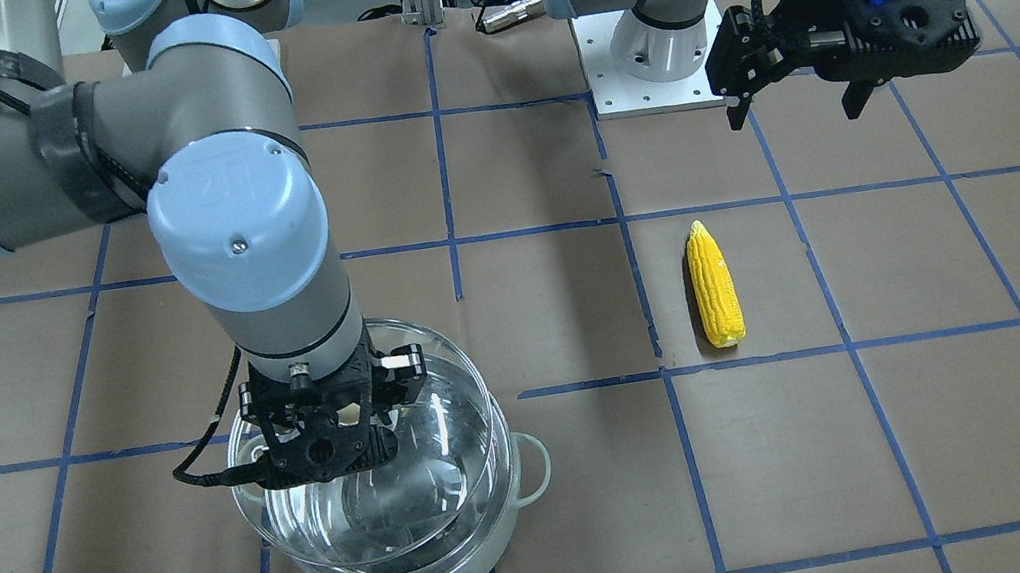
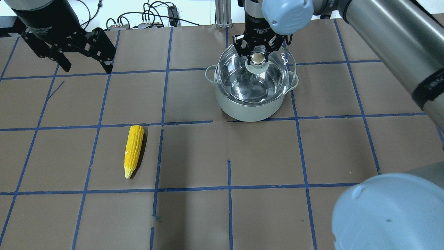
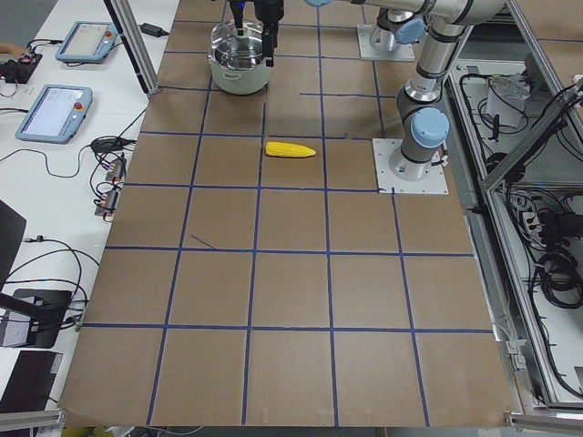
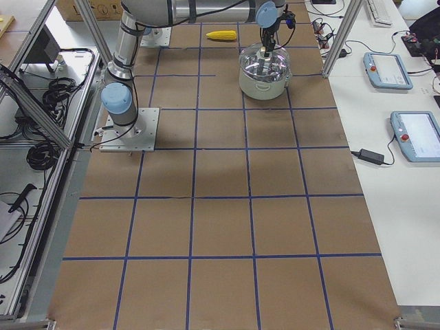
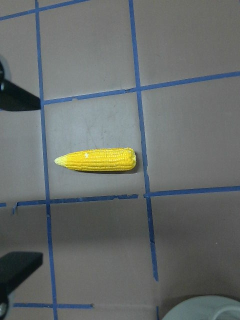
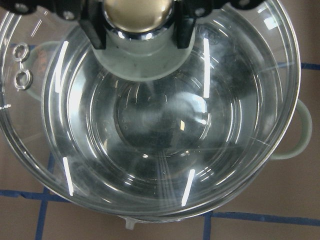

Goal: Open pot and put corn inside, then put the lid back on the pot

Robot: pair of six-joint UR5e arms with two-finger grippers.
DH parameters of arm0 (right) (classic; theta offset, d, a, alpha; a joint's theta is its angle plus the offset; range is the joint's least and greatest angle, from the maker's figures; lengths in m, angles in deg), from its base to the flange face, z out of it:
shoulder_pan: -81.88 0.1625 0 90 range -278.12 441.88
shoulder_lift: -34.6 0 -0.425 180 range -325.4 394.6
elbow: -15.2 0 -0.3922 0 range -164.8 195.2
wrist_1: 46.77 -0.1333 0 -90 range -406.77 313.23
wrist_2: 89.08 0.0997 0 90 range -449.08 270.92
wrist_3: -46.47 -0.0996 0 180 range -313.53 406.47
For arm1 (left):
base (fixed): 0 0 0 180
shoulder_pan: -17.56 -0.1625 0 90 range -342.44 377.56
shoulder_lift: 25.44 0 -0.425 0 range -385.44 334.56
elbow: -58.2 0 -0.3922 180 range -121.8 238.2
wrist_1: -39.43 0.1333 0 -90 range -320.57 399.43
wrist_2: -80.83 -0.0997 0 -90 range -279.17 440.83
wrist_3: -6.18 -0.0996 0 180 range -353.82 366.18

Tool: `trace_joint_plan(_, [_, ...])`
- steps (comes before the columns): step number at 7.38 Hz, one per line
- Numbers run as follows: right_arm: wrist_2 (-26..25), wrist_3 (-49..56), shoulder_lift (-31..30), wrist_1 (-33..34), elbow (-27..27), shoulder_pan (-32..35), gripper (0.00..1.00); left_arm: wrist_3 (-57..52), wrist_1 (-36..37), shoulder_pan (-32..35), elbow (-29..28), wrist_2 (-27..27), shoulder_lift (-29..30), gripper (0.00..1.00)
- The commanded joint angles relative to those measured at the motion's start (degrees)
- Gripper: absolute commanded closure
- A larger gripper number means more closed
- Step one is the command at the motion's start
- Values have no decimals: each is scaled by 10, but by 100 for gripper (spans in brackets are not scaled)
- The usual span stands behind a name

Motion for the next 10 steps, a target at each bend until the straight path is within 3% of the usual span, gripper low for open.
trace_joint_plan(1, [0, 15, -20, -53, 16, -23, 66, -4, 0, 0, 2, 0, -2, 0])
trace_joint_plan(3, [0, 61, -55, -89, -4, -60, 70, -24, 4, -17, 37, 7, 10, 0])
trace_joint_plan(5, [0, 92, -104, -82, -68, -100, 70, -53, 132, -28, 138, 13, 51, 0])
trace_joint_plan(8, [2, 128, -116, -82, -95, -138, 72, -120, 233, -83, 248, 14, 88, 0])
trace_joint_plan(10, [5, 128, -117, -74, -109, -143, 72, -116, 355, -78, 325, 14, 121, 0])
